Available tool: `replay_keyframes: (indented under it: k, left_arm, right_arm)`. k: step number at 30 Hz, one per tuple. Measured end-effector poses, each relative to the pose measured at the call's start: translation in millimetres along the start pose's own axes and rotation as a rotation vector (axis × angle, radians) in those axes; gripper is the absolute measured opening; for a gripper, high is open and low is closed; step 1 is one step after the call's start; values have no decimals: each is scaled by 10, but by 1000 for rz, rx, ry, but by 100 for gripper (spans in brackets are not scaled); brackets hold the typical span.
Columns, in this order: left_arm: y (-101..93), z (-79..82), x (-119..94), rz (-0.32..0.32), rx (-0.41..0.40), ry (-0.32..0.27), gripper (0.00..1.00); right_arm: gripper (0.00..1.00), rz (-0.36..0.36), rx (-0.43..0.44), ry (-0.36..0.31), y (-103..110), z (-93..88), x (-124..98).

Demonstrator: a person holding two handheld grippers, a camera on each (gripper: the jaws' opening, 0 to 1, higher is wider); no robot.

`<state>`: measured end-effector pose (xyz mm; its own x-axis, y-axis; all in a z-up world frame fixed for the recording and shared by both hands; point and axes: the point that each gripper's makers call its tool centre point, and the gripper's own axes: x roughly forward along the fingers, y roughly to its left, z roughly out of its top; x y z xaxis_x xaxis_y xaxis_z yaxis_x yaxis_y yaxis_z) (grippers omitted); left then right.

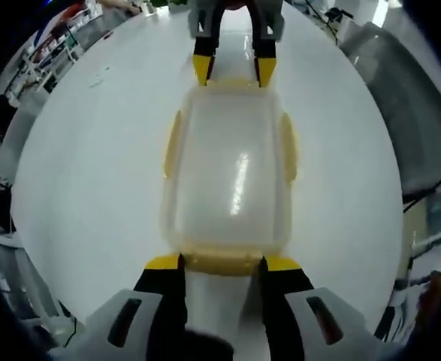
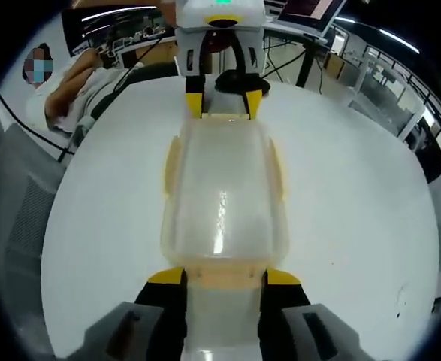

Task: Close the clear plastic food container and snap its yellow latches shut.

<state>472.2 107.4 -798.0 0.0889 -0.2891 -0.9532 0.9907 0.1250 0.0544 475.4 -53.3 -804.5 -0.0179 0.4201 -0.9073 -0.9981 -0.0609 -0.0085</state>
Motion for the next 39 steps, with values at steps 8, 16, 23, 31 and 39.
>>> replay_keyframes:
  k: [8,16,23,31,39]
  left_arm:
    - [-25,-39,8,8,-48,20,37]
    - [-26,24,-144,26,-41,2,37]
    - [-34,88,-258,33,-38,-13,37]
    - [-35,174,-376,54,-29,-26,37]
    - [-34,384,-538,77,-14,-44,37]
  right_arm:
    - [35,2,-22,4,11,13,-6]
    - [35,-2,-13,-15,20,27,-137]
    - [35,-5,-25,-38,37,58,-251]
    - [35,-23,-36,-59,43,93,-418]
    - [35,-45,-49,-74,16,66,-654]
